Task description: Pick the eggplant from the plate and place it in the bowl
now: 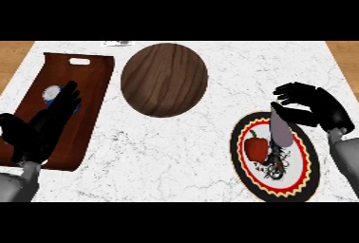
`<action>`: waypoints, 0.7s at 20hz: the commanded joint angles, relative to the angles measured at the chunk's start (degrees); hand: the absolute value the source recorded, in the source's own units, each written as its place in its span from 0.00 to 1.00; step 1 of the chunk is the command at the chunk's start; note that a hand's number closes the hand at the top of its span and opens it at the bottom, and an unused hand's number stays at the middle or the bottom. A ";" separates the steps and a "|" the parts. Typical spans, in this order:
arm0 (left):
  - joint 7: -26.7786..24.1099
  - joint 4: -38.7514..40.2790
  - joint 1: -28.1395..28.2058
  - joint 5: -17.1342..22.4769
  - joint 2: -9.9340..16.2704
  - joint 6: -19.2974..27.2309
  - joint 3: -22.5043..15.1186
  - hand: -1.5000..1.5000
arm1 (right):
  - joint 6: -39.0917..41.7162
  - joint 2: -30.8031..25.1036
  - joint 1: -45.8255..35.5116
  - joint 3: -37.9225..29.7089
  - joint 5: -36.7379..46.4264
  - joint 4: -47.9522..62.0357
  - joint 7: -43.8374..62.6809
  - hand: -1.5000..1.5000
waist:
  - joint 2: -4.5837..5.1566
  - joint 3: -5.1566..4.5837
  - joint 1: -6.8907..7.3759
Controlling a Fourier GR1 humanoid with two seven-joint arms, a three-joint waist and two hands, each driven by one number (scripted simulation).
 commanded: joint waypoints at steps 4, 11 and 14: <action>2.63 3.91 -2.64 2.02 -1.74 -7.82 3.04 0.50 | -6.54 4.31 1.37 2.52 10.25 0.28 -2.39 0.00 | -0.79 0.39 -0.86; 2.41 3.71 -3.61 -1.01 -3.94 -6.12 2.01 0.50 | -0.66 -0.91 -11.44 8.04 18.00 -3.51 18.54 0.00 | -0.97 0.26 -0.37; 1.57 5.26 -3.60 -1.04 -5.41 -6.87 1.35 0.50 | 9.87 -4.36 -18.65 8.27 16.38 1.24 26.09 0.00 | -0.70 0.22 0.17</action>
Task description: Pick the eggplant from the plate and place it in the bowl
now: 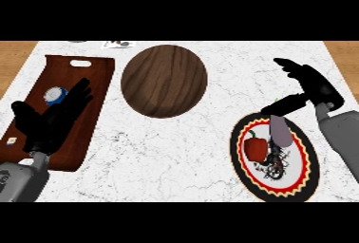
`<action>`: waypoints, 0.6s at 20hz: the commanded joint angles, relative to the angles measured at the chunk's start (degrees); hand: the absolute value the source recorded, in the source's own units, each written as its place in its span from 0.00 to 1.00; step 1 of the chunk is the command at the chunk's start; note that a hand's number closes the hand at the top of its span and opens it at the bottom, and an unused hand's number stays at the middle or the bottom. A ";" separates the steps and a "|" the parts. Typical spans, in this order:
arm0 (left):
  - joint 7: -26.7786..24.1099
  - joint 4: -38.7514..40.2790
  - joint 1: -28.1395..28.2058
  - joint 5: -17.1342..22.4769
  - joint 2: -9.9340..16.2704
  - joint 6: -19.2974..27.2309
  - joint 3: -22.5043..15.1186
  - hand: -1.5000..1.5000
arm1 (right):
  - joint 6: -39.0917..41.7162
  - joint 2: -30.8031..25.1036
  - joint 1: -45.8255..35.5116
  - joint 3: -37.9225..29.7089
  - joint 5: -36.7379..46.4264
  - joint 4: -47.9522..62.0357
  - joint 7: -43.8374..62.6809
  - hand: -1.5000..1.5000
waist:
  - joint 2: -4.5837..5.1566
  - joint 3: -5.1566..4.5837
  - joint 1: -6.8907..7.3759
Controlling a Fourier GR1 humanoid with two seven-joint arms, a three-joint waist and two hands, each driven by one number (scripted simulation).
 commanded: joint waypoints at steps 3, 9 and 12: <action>0.20 1.74 -1.44 -0.37 -0.88 -0.93 0.53 0.50 | 15.61 -0.52 -11.42 3.86 -0.84 6.35 14.17 0.00 | 0.28 0.02 0.81; 1.55 1.87 -3.28 -0.75 -0.03 -2.77 1.32 0.50 | 27.88 3.46 -21.66 4.35 -2.21 20.73 16.55 0.00 | 0.73 0.10 1.74; 0.69 1.95 -1.66 -0.76 -0.40 -3.72 2.59 0.50 | 30.51 6.89 -26.17 3.40 -1.69 25.13 18.75 0.00 | 0.35 0.11 1.03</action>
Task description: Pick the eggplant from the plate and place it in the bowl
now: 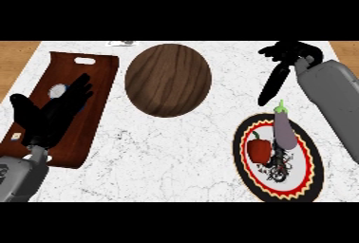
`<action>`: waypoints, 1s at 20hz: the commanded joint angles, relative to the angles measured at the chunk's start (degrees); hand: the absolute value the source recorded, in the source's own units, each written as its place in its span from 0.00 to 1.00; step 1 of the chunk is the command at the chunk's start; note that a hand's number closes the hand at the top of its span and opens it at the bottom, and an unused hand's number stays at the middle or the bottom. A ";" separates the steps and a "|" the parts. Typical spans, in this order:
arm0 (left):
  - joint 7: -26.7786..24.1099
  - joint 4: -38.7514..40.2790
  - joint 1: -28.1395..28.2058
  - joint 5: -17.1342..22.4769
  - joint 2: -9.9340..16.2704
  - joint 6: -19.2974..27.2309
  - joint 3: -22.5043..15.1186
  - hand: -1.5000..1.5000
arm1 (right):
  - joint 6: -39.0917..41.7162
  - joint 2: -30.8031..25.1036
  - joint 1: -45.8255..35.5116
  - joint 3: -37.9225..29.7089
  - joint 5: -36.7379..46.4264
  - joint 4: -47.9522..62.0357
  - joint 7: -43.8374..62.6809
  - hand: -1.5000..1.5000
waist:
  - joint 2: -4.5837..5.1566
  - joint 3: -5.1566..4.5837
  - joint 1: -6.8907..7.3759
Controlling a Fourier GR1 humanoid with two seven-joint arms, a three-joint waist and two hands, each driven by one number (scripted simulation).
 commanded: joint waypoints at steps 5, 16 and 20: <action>-0.99 1.83 0.37 -0.41 -1.08 -0.93 2.47 0.50 | 10.30 5.27 -7.32 1.08 1.32 14.30 2.88 0.00 | 0.13 0.02 -0.30; 1.40 -1.94 3.94 -0.65 0.44 -3.82 5.16 0.50 | 16.26 6.36 -11.21 1.79 5.63 22.91 1.61 0.00 | -0.31 0.05 -0.82; 2.66 -2.80 2.86 -2.29 -1.55 -2.74 5.03 0.50 | 16.20 7.68 -10.30 2.03 8.16 24.75 0.49 0.00 | -0.34 0.05 -1.18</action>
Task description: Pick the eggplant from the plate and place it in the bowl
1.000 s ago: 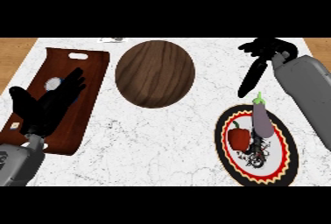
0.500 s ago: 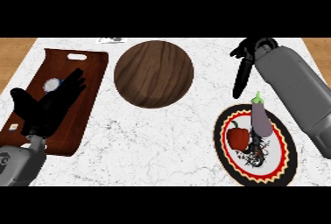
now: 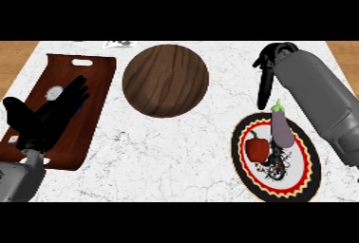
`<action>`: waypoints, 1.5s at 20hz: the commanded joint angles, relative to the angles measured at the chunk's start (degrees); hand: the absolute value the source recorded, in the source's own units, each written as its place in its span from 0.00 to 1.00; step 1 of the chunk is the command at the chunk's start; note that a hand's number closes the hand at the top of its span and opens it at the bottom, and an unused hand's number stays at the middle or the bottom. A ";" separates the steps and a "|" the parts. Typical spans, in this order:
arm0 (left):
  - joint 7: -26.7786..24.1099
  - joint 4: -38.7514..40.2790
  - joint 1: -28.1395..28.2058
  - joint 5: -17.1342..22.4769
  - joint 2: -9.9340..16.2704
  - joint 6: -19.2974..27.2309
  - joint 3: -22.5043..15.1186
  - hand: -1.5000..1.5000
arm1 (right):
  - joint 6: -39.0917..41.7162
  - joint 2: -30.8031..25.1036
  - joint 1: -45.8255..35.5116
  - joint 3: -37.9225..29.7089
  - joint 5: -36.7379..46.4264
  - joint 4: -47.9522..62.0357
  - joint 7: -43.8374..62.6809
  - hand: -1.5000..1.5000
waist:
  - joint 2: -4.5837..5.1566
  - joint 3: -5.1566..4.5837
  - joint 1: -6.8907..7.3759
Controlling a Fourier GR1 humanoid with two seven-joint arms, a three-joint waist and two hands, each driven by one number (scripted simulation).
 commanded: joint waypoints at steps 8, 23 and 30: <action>-0.34 -1.40 2.63 -3.13 -3.45 -0.55 1.13 0.50 | 1.56 2.72 -0.66 -1.32 5.44 4.81 1.03 0.00 | -0.08 0.01 -0.13; 4.69 -3.33 0.14 -5.47 -4.88 -2.74 4.51 0.50 | -0.22 3.86 3.87 -4.17 12.04 9.56 -3.16 0.00 | 0.03 0.04 -0.02; 3.45 -4.58 2.06 -7.20 -7.00 -3.61 4.61 0.50 | -0.28 0.96 8.04 -4.27 15.33 9.40 -7.76 0.00 | -0.06 0.04 -0.13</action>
